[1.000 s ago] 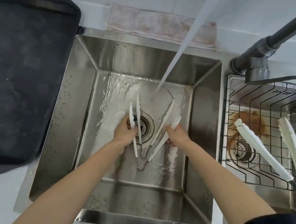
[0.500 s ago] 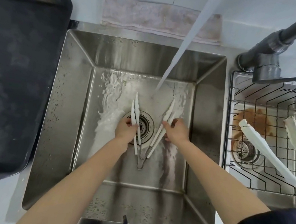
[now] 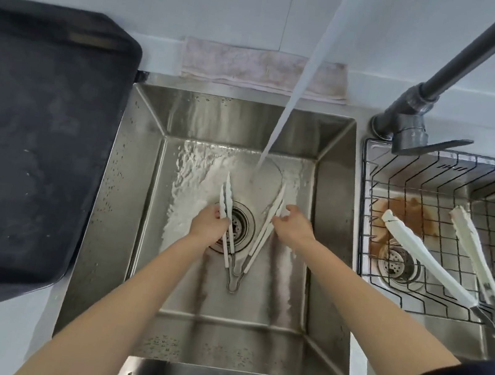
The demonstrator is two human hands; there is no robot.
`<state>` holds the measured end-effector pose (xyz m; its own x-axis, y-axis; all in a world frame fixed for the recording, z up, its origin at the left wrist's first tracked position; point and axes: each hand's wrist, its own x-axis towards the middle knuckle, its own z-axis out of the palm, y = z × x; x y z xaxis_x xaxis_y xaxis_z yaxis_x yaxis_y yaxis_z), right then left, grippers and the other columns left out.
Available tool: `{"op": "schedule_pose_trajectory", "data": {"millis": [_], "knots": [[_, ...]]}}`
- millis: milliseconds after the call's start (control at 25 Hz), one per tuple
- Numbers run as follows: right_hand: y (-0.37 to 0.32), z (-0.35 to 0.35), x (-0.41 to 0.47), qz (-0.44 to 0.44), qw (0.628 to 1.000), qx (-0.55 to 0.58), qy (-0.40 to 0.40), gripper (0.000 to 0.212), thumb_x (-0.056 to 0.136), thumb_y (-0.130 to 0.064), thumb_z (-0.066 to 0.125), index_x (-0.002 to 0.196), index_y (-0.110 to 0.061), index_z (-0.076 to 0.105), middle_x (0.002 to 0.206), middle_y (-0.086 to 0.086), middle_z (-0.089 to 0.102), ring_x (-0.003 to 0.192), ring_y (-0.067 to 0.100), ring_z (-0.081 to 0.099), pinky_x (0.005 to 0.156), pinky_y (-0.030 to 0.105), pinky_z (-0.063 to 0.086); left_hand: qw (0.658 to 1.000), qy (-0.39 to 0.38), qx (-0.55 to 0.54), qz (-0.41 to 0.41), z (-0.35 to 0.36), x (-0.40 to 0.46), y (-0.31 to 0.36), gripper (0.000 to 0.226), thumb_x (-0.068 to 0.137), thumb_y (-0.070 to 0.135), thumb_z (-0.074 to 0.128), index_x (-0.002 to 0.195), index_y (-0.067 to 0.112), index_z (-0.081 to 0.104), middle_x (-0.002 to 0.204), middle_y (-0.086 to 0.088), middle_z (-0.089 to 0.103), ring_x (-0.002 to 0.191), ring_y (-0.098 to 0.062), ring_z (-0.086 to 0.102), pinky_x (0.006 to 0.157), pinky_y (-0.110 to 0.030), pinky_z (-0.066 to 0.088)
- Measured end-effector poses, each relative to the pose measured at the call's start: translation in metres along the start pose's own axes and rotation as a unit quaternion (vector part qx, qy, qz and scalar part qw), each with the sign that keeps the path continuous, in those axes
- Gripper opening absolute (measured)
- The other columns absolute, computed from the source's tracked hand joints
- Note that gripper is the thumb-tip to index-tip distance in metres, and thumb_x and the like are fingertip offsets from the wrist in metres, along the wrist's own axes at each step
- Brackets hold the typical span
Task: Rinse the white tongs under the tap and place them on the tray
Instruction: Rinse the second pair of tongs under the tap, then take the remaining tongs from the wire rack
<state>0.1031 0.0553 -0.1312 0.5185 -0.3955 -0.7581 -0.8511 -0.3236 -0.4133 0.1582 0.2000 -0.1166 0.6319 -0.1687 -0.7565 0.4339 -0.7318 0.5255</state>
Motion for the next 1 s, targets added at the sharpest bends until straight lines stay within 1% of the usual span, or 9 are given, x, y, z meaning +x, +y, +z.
{"op": "schedule_pose_trajectory", "data": {"millis": [80,200,280,360,480,560,640,760,1000], "knots": [[-0.008,-0.011,-0.017,-0.028,0.999,-0.027,-0.006,0.054,0.096,-0.027,0.043,0.143,-0.005,0.029,0.139,0.015,0.048,0.126,0.032,0.047,0.1,0.034,0.04,0.996,-0.015,0.083,0.033,-0.005,-0.009,0.006,0.046,0.091,0.013,0.044,0.136,0.005,0.041,0.14,-0.011,0.048,0.129,-0.028,0.044,0.101,-0.029,0.035],[-0.017,-0.027,-0.043,-0.077,0.993,-0.088,0.015,0.059,0.095,-0.031,0.045,0.147,-0.011,0.024,0.143,0.014,0.044,0.125,0.033,0.048,0.103,0.04,0.043,0.982,-0.016,0.165,0.086,-0.012,-0.027,0.019,0.043,0.089,0.012,0.045,0.132,0.006,0.043,0.136,-0.012,0.051,0.125,-0.029,0.047,0.093,-0.026,0.037],[-0.022,-0.038,-0.058,-0.096,0.984,-0.142,0.047,0.063,0.093,-0.034,0.046,0.148,-0.017,0.022,0.145,0.012,0.041,0.13,0.032,0.043,0.107,0.043,0.037,0.965,-0.001,0.222,0.136,-0.017,-0.042,0.031,0.039,0.088,0.012,0.044,0.126,0.006,0.046,0.132,-0.012,0.053,0.122,-0.03,0.049,0.091,-0.028,0.037],[-0.025,-0.05,-0.073,-0.126,0.969,-0.197,0.081,0.063,0.091,-0.036,0.048,0.147,-0.019,0.025,0.149,0.011,0.036,0.137,0.031,0.032,0.111,0.046,0.026,0.95,0.012,0.258,0.175,-0.02,-0.056,0.043,0.042,0.089,0.013,0.044,0.13,0.004,0.044,0.137,-0.013,0.05,0.126,-0.03,0.045,0.096,-0.03,0.036],[-0.022,-0.072,-0.094,-0.166,0.946,-0.247,0.126,0.068,0.09,-0.039,0.048,0.149,-0.019,0.02,0.157,0.007,0.024,0.146,0.028,0.015,0.117,0.05,0.011,0.926,0.045,0.311,0.207,-0.021,-0.077,0.062,0.062,0.091,0.023,0.044,0.146,0.008,0.02,0.154,-0.012,0.026,0.142,-0.031,0.024,0.115,-0.043,0.025],[-0.016,-0.088,-0.108,-0.173,0.935,-0.278,0.137,0.073,0.091,-0.043,0.047,0.151,-0.021,0.011,0.161,0.004,0.011,0.148,0.027,0.003,0.118,0.053,0.003,0.9,0.051,0.374,0.218,-0.017,-0.091,0.075,0.068,0.094,0.033,0.041,0.149,0.012,0.007,0.158,-0.01,0.011,0.145,-0.034,0.01,0.117,-0.052,0.014],[-0.009,-0.102,-0.117,-0.175,0.927,-0.299,0.146,0.075,0.091,-0.044,0.048,0.151,-0.023,0.009,0.161,0.003,0.004,0.149,0.027,-0.003,0.117,0.054,0.0,0.878,0.041,0.424,0.217,-0.011,-0.105,0.088,0.07,0.095,0.042,0.034,0.149,0.016,-0.002,0.159,-0.009,0.0,0.145,-0.036,-0.001,0.117,-0.055,0.005],[0.006,-0.122,-0.127,-0.178,0.92,-0.307,0.164,0.077,0.09,-0.044,0.049,0.151,-0.024,0.008,0.161,0.003,0.002,0.149,0.027,-0.006,0.116,0.055,-0.001,0.859,0.038,0.458,0.224,0.006,-0.124,0.106,0.071,0.095,0.049,0.028,0.149,0.02,-0.007,0.159,-0.007,-0.008,0.145,-0.035,-0.006,0.116,-0.055,-0.003],[0.049,-0.163,-0.134,-0.163,0.928,-0.284,0.177,0.077,0.09,-0.043,0.05,0.151,-0.025,0.006,0.162,0.002,0.001,0.148,0.028,-0.005,0.117,0.055,-0.001,0.846,0.028,0.472,0.248,0.053,-0.141,0.135,0.071,0.094,0.049,0.03,0.149,0.02,-0.005,0.159,-0.009,-0.004,0.145,-0.036,-0.004,0.116,-0.054,-0.001]]}}
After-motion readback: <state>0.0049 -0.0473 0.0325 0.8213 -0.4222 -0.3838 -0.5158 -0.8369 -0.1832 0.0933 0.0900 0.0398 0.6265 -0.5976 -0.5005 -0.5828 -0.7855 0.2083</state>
